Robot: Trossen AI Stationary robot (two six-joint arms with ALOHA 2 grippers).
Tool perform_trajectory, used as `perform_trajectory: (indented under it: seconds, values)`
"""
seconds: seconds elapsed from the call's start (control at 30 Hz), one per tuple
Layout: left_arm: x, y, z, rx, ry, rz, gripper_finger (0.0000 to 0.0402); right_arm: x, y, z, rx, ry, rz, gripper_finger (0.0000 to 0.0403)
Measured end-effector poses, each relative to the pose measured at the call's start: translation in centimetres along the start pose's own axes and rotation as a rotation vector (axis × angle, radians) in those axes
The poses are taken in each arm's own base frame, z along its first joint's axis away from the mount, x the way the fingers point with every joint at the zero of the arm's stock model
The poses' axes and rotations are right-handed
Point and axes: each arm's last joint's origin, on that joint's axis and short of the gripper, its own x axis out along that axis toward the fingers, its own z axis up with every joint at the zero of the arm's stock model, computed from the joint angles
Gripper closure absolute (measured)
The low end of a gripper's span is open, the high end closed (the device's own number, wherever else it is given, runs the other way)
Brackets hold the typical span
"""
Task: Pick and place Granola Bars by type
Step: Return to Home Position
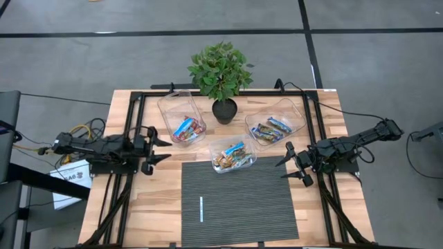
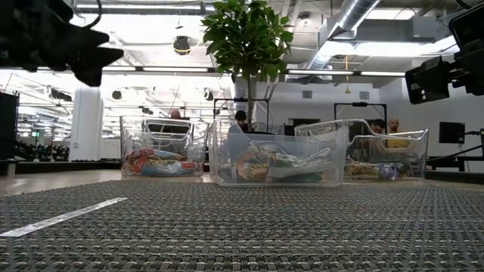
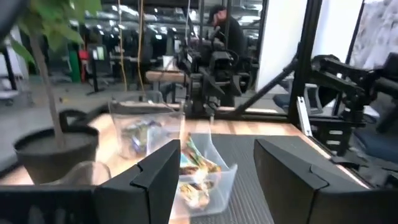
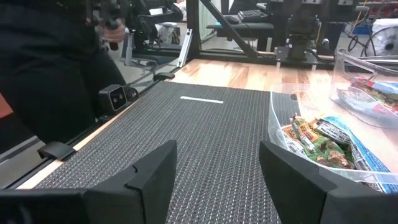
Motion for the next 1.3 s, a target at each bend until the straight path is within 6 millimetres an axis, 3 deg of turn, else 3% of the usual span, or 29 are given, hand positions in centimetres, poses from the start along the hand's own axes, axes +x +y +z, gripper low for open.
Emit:
perform_trajectory:
  seconds: [0.2, 0.33, 1.3]
  values:
    - [-0.03, -0.26, -0.53, -0.042, 0.058, -0.086, 0.0205, 0.00, 0.00, 0.00, 0.000, 0.000, 0.000, 0.0182]
    - [-0.07, -0.48, -0.70, 0.023, 0.072, -0.168, 0.0205, 0.00, 0.00, 0.01, 0.000, 0.000, 0.000, 0.0182]
    - [-0.03, -0.44, -0.80, 0.042, 0.077, -0.156, 0.0205, 0.00, 0.00, 0.00, 0.000, 0.000, 0.000, 0.0182]
